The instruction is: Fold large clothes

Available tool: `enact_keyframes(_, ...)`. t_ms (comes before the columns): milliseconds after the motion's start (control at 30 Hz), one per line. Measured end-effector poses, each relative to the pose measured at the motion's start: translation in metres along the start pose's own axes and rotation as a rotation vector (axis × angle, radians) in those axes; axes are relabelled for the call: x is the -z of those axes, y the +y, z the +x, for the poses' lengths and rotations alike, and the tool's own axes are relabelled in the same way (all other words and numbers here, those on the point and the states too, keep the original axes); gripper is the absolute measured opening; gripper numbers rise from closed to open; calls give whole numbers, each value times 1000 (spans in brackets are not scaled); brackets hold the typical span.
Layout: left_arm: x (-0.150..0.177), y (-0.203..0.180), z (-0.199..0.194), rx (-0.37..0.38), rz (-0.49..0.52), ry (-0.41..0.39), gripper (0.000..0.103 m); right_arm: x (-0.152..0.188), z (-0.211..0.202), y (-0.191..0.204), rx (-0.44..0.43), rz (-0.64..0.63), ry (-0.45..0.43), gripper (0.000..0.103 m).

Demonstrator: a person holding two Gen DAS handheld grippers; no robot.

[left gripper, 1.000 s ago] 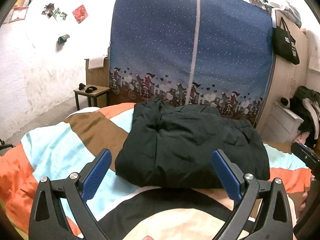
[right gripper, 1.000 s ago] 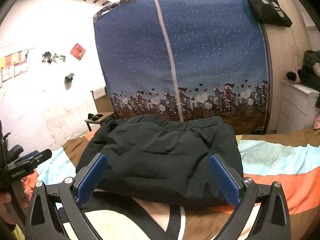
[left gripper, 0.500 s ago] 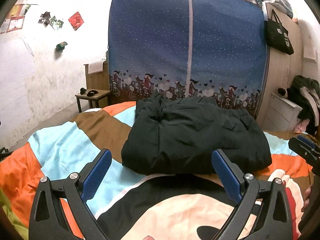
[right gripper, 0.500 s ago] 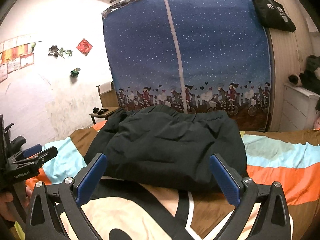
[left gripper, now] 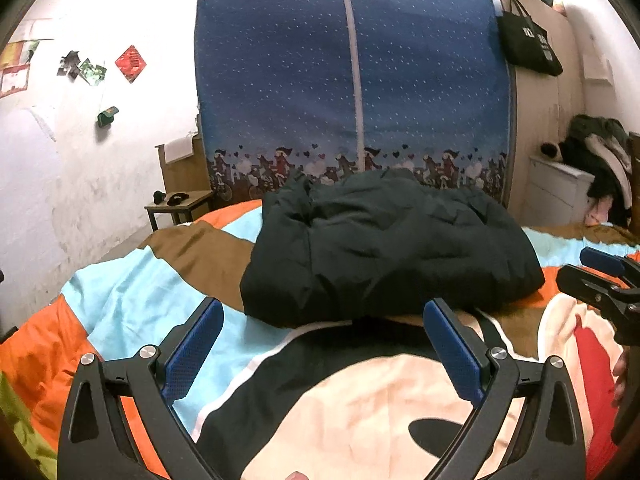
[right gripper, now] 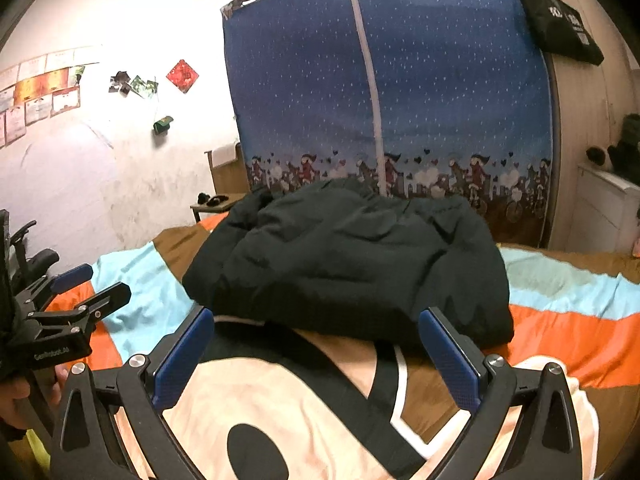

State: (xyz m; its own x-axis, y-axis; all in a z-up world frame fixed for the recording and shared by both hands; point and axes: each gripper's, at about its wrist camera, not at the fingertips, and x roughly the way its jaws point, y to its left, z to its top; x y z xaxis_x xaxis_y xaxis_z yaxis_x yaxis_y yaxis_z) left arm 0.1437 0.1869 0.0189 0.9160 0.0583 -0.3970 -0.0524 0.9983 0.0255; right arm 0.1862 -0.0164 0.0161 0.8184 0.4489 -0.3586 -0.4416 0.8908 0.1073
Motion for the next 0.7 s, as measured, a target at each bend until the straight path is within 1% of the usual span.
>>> enact_keyframes(167, 9, 0, 4, 5, 5, 29, 98, 8, 5, -3, 0, 20, 35, 103)
enact_keyframes(700, 14, 3, 7, 7, 5, 45, 98, 9, 5, -5, 3, 29, 44, 103)
